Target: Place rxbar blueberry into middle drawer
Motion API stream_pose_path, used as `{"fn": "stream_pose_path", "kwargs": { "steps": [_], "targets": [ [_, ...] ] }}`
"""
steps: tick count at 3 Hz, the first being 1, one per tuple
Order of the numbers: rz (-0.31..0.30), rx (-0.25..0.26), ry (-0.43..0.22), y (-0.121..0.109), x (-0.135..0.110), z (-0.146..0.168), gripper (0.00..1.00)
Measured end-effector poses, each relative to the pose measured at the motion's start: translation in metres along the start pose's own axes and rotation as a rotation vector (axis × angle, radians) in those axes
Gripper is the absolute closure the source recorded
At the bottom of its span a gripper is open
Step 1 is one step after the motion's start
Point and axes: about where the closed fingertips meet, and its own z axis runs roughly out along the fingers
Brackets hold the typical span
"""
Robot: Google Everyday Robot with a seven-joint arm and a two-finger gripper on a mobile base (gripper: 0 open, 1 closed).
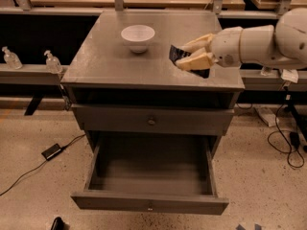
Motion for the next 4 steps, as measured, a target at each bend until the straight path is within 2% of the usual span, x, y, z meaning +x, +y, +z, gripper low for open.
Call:
{"fn": "stream_pose_path", "kwargs": {
  "steps": [1,2,3,4],
  "targets": [
    [-0.017,0.07,-0.045,0.045,-0.015,-0.029,1.0],
    [0.05,-0.004,0.027,0.106,0.031,-0.024,1.0],
    [0.105,-0.08,0.067,0.144,0.063,-0.007,1.0],
    [0.152,-0.106,0.069,0.148,0.084,0.002,1.0]
  ]
}}
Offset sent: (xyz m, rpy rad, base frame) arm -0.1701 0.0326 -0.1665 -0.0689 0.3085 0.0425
